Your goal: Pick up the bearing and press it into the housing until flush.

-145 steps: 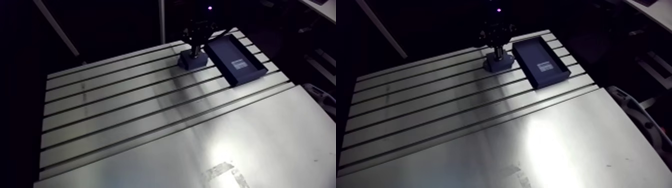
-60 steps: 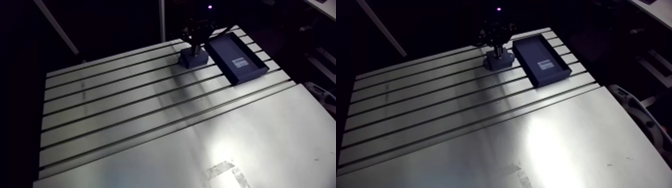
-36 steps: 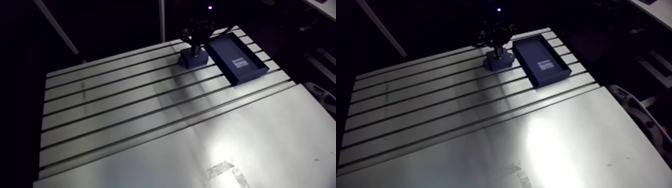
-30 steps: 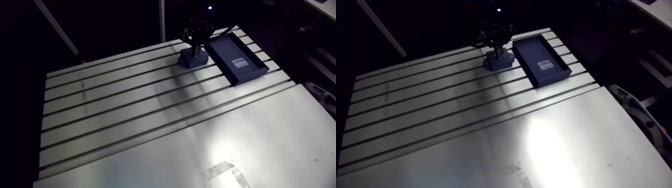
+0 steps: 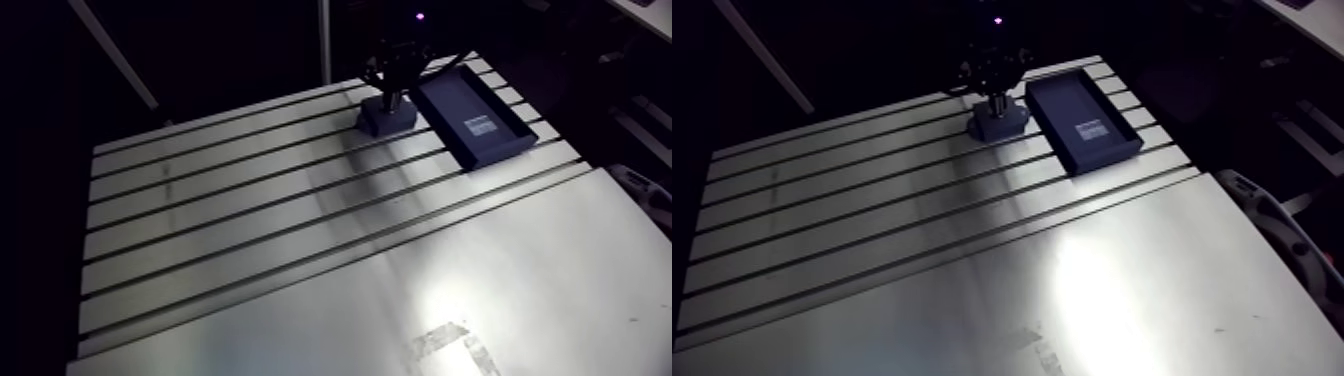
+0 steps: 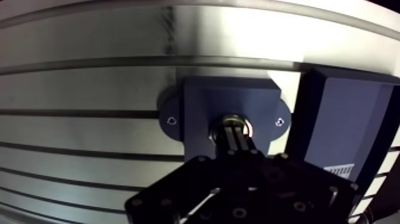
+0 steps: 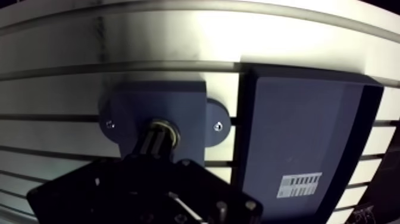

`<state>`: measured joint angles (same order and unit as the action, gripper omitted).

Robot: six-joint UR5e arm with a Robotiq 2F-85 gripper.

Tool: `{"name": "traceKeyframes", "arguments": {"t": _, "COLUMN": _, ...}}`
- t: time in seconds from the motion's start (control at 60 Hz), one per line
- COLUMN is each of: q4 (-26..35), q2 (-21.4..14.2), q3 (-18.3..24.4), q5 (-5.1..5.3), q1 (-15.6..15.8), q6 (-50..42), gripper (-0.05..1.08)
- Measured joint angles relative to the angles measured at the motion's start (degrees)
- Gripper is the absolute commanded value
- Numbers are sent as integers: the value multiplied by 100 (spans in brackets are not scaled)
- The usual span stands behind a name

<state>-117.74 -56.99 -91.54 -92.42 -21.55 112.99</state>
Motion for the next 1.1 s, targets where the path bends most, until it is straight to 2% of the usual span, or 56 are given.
{"name": "traceKeyframes", "arguments": {"t": 1.1, "q4": -14, "q2": 7, "q3": -32, "q5": -8, "q1": 10, "q6": 0, "gripper": 108}}
